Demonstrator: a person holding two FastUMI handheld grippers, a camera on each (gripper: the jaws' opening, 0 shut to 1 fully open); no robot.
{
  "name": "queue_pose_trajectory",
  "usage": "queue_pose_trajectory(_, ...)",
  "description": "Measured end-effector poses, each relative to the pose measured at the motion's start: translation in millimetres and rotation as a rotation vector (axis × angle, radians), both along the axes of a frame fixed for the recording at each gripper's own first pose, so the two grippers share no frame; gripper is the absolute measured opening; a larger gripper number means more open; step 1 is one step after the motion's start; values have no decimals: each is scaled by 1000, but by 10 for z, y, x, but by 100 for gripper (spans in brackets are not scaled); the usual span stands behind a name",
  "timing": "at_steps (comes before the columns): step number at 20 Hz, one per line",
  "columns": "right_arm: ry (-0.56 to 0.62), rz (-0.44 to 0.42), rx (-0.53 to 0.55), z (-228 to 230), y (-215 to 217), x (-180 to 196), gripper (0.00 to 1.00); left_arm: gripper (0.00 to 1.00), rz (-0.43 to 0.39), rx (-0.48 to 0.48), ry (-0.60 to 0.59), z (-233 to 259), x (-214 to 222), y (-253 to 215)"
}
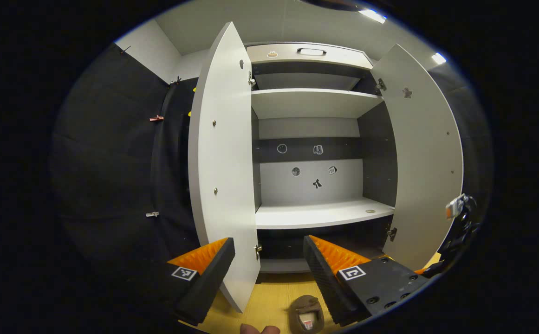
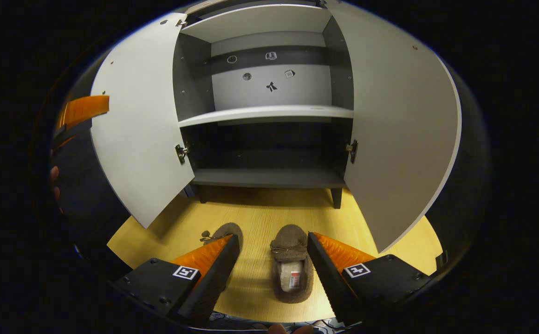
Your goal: Grab one shoe with the right hand and put it into the shoe cabinet, grab the other shoe with the left hand and put it into the shoe cabinet; then close the right door with the right hand and the left door with the left hand.
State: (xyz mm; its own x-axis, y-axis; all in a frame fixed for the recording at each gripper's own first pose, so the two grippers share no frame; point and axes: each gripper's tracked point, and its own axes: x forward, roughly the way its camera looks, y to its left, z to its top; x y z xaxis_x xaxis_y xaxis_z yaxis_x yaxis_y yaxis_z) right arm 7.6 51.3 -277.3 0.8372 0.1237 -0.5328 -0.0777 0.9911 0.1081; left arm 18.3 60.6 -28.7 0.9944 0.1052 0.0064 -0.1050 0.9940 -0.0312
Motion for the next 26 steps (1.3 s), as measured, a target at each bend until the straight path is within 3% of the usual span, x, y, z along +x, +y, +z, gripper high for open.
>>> queue_pose_trajectory(4, 112, -18, 40, -557, 77, -24, 97, 95, 1, -27, 23, -97, -12, 25)
queue_pose_trajectory(8, 199, -21, 3, -1089, 59, -1, 99, 95, 11, -27, 44, -204, -38, 91)
queue_pose_trajectory(13, 218, -32, -3, -1453, 118, 218, 99, 95, 22, -26, 79, -348, -51, 170)
queue_pose_trajectory(15, 218, -46, -11, -1607, 138, 349, 93, 95, 23, -29, 87, -383, -48, 182)
queue_pose_trajectory(19, 185, -100, -25, -1700, 80, 578, 65, 95, 24, -24, 106, -450, -30, 198)
queue_pose_trajectory(21, 189, -157, 0, -1694, 0, 623, 38, 95, 26, -24, 110, -463, -18, 213)
queue_pose_trajectory(22, 202, -165, 16, -1709, 12, 642, 19, 95, 26, -27, 113, -479, -5, 219)
queue_pose_trajectory(23, 208, -165, 11, -1672, -3, 662, 18, 95, 25, -34, 113, -482, -2, 218)
queue_pose_trajectory(24, 204, -158, 3, -1688, -10, 678, 8, 95, 25, -42, 113, -489, -2, 216)
queue_pose_trajectory(26, 198, -152, -1, -1640, -31, 684, 8, 95, 18, -50, 118, -496, 12, 198)
